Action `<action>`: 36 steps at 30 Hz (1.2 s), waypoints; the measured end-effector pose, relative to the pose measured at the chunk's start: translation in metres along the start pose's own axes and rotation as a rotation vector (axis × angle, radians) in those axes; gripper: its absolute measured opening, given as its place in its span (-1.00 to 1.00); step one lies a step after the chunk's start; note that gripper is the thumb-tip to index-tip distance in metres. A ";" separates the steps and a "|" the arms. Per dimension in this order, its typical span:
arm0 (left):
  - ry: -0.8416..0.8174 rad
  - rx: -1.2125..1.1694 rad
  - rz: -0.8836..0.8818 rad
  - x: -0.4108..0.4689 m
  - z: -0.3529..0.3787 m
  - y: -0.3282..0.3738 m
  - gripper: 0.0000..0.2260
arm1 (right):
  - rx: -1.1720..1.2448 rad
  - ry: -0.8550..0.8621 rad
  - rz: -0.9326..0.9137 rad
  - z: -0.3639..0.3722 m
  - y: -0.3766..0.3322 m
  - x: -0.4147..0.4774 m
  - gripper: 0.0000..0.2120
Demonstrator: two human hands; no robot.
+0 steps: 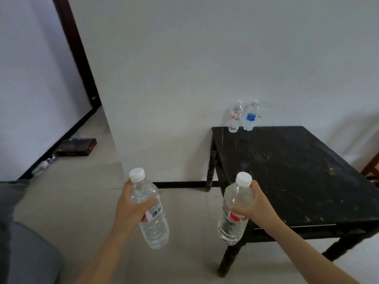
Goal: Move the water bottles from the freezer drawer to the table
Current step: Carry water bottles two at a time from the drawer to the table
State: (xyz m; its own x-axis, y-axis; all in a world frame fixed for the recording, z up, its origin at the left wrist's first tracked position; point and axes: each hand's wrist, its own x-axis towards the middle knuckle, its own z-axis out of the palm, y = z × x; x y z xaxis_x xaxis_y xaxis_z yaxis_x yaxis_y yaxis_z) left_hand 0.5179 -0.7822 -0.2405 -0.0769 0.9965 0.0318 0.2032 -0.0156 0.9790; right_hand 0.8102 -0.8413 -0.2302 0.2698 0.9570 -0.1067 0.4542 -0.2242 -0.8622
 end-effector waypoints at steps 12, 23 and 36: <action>-0.061 0.072 0.034 0.161 0.058 0.006 -0.38 | 0.003 0.018 0.066 0.013 0.005 0.165 -0.24; -0.113 0.066 -0.038 0.273 0.091 -0.021 -0.34 | 0.028 0.062 0.041 0.027 -0.008 0.273 -0.31; -0.275 0.093 0.013 0.496 0.141 -0.039 -0.41 | 0.002 0.310 0.307 0.039 -0.020 0.414 -0.34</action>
State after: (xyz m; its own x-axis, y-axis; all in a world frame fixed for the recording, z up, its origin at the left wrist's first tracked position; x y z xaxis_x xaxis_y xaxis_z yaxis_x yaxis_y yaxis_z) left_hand 0.6095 -0.2754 -0.2911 0.1912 0.9812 -0.0243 0.2922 -0.0333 0.9558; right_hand 0.8799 -0.4339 -0.2767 0.6345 0.7453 -0.2047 0.3113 -0.4888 -0.8150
